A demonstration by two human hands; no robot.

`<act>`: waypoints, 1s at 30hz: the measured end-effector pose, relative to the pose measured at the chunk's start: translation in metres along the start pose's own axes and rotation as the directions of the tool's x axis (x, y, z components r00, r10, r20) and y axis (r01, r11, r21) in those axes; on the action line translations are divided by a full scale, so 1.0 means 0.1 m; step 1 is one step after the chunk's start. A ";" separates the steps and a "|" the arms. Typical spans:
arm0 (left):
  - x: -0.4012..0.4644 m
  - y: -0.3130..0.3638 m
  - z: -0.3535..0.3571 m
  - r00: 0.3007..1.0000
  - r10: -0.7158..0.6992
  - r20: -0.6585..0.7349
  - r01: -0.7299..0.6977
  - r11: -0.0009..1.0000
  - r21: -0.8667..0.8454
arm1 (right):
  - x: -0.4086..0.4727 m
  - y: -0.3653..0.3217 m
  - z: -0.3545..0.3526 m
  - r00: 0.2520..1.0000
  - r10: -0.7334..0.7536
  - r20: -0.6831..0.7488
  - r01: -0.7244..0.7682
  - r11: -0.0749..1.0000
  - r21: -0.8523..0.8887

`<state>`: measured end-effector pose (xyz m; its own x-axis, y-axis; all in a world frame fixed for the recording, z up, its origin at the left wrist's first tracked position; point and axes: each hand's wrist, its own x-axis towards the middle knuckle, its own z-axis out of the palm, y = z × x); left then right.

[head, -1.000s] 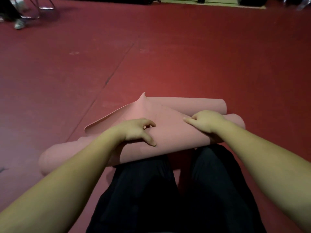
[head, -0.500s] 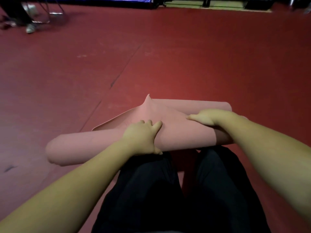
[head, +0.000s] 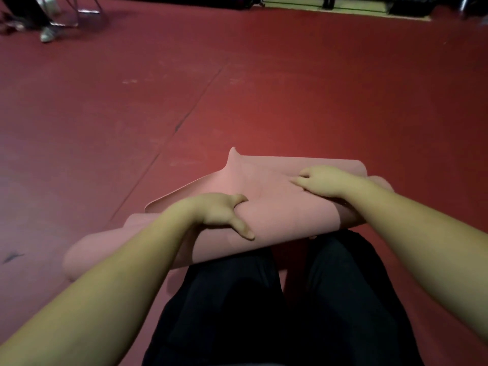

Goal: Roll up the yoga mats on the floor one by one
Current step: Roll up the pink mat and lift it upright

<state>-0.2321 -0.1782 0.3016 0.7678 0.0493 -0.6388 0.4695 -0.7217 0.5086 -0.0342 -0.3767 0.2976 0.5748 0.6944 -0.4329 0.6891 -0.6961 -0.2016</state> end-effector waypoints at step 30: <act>0.01 0.27 0.50 0.847 0.263 -0.462 0.184 0.670 0.719 | -0.06 -0.04 0.20 0.982 0.184 -0.041 -0.183 0.982 0.036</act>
<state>-0.2409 -0.2320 0.2858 0.9752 0.1707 -0.1407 0.1423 -0.9711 -0.1918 -0.0493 -0.3823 0.2833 0.7096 0.5610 -0.4263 0.5560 -0.8175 -0.1502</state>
